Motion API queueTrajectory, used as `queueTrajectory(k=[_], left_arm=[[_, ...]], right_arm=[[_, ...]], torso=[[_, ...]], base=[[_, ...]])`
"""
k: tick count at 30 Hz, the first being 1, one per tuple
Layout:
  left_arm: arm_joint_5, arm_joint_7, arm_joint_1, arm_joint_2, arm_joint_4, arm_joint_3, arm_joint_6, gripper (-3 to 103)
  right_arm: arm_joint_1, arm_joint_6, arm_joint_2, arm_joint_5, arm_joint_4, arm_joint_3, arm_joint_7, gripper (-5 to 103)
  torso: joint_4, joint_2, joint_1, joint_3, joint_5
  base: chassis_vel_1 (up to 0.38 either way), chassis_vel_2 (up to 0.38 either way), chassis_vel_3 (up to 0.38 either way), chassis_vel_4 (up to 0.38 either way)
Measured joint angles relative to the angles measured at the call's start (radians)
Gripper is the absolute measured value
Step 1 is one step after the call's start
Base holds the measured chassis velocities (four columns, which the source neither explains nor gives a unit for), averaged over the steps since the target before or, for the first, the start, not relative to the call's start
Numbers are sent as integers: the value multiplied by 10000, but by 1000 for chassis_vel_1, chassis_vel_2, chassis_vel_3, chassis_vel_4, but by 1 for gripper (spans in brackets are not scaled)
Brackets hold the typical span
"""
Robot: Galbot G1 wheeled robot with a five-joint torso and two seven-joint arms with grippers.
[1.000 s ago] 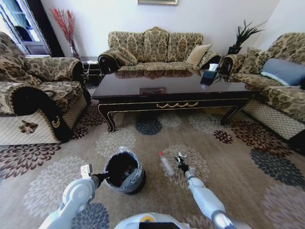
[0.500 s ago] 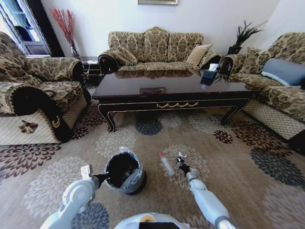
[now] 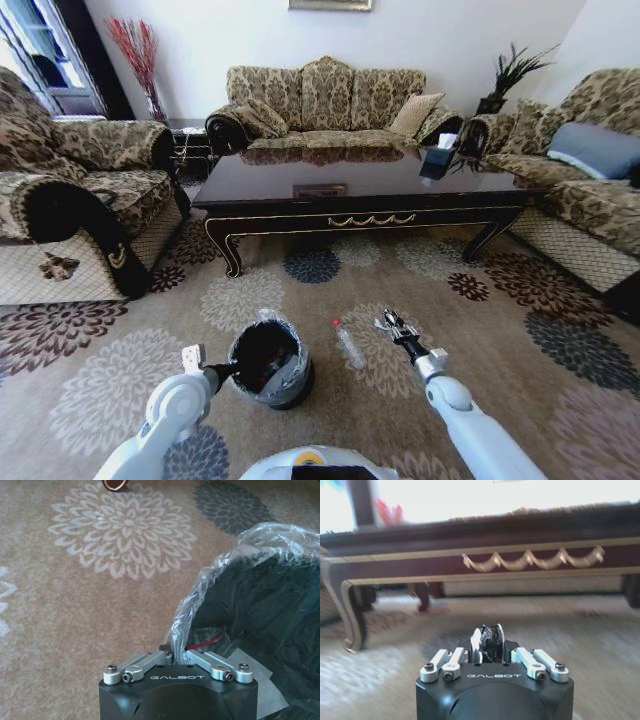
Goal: Move to the front of the table and pick up the trash from the floor, then place it into the trash bin.
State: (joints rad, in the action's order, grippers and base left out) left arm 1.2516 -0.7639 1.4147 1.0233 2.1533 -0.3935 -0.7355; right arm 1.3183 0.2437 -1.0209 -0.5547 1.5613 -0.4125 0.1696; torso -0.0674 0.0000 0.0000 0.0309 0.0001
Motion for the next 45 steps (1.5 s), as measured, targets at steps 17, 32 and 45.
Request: queueTrajectory(k=[17, 32, 45], left_arm=[[-322, -289, -618, 238, 191, 1368, 0, 0], [-1116, -276, -659, 477, 203, 2525, 0, 0], [-1299, -278, -517, 533, 191, 2607, 0, 0]], right_arm=[[2790, -51, -93, 2182, 5570, 788, 115, 32], [4144, 466, -292, 4523, 6134, 1783, 493, 32], [4223, 327, -468, 4334, 6175, 1923, 555, 42]], torso=[[0, 0, -1, 0, -3], [1, 0, -1, 0, -1], [1, 0, -1, 0, -1]], base=[[0, 0, 0, 0], [0, 0, 0, 0], [0, 0, 0, 0]])
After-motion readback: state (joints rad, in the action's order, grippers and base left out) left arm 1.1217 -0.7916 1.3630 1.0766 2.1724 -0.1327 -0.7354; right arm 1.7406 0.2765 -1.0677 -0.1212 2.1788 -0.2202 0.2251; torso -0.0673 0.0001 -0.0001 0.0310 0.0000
